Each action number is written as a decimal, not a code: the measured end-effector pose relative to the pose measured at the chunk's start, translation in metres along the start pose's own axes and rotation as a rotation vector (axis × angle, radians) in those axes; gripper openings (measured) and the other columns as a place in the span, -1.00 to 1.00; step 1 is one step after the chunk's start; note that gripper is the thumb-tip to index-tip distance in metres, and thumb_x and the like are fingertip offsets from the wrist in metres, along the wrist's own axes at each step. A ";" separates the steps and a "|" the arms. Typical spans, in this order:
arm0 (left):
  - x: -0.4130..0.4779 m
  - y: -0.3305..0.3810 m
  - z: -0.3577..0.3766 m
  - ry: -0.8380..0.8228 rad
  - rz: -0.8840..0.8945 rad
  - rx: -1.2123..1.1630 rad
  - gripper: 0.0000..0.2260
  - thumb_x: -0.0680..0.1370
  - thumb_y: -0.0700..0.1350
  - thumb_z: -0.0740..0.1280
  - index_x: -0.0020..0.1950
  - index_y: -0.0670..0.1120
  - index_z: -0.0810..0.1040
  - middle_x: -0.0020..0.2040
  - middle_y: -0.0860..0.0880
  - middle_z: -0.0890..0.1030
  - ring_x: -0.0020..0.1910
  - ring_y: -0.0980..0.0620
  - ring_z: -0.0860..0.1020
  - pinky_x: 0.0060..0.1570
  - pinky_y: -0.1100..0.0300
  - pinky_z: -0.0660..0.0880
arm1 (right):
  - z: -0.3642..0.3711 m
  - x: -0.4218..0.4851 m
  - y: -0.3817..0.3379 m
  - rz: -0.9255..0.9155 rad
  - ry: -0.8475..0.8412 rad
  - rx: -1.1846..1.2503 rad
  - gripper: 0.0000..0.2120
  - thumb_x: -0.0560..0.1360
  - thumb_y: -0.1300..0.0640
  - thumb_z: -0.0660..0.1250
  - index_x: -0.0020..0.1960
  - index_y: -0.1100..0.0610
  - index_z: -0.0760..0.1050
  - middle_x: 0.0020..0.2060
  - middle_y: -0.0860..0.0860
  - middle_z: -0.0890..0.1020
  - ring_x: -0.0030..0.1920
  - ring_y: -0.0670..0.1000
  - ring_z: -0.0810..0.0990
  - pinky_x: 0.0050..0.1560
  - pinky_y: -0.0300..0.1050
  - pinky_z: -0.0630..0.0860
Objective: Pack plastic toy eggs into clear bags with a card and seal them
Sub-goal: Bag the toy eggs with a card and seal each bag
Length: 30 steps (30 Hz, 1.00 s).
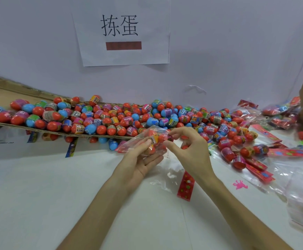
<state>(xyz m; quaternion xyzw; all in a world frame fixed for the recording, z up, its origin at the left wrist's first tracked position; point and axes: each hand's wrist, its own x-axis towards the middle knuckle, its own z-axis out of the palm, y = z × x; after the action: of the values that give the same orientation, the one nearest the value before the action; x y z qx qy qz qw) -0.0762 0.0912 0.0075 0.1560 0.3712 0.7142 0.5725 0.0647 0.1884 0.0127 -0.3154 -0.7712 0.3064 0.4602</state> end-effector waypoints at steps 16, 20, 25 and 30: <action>0.003 -0.002 -0.004 -0.032 -0.016 -0.075 -0.80 0.61 -0.17 0.34 0.07 -0.10 0.78 0.20 -0.26 0.69 0.20 -0.17 0.68 0.12 0.03 0.66 | 0.004 -0.004 -0.007 0.031 -0.142 0.094 -0.83 0.61 0.16 0.37 0.17 0.06 0.66 0.00 -0.11 0.64 -0.23 -0.14 0.55 -0.19 -0.13 0.55; 0.003 0.000 -0.004 0.003 -0.070 -0.202 -0.79 0.61 -0.21 0.34 -0.04 -0.12 0.79 0.21 -0.32 0.66 0.18 -0.24 0.68 -0.02 0.00 0.69 | -0.006 0.001 -0.012 0.119 -0.060 0.314 -0.85 0.42 0.16 0.22 -0.08 0.15 0.53 -0.14 0.09 0.49 -0.30 -0.05 0.45 -0.32 -0.23 0.39; 0.001 0.002 -0.002 0.013 -0.094 -0.208 -0.81 0.61 -0.21 0.35 -0.03 -0.17 0.78 0.20 -0.35 0.66 0.14 -0.26 0.69 -0.08 0.00 0.70 | -0.012 0.006 -0.012 0.180 -0.017 0.432 -0.85 0.38 0.24 0.23 -0.07 0.10 0.41 -0.21 0.23 0.45 -0.28 0.08 0.45 -0.35 -0.26 0.43; 0.000 0.002 -0.001 0.007 -0.103 -0.198 -0.82 0.59 -0.20 0.36 0.00 -0.20 0.77 0.21 -0.36 0.65 0.16 -0.28 0.68 0.03 -0.03 0.69 | -0.006 0.005 -0.006 0.059 0.076 0.304 -0.87 0.54 0.22 0.47 -0.03 0.03 0.56 -0.18 -0.14 0.65 -0.13 -0.12 0.65 -0.08 -0.31 0.58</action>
<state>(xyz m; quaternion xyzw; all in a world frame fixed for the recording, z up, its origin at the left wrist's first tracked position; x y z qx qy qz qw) -0.0784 0.0910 0.0084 0.0767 0.3084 0.7175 0.6198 0.0671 0.1891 0.0223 -0.2760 -0.6884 0.4206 0.5224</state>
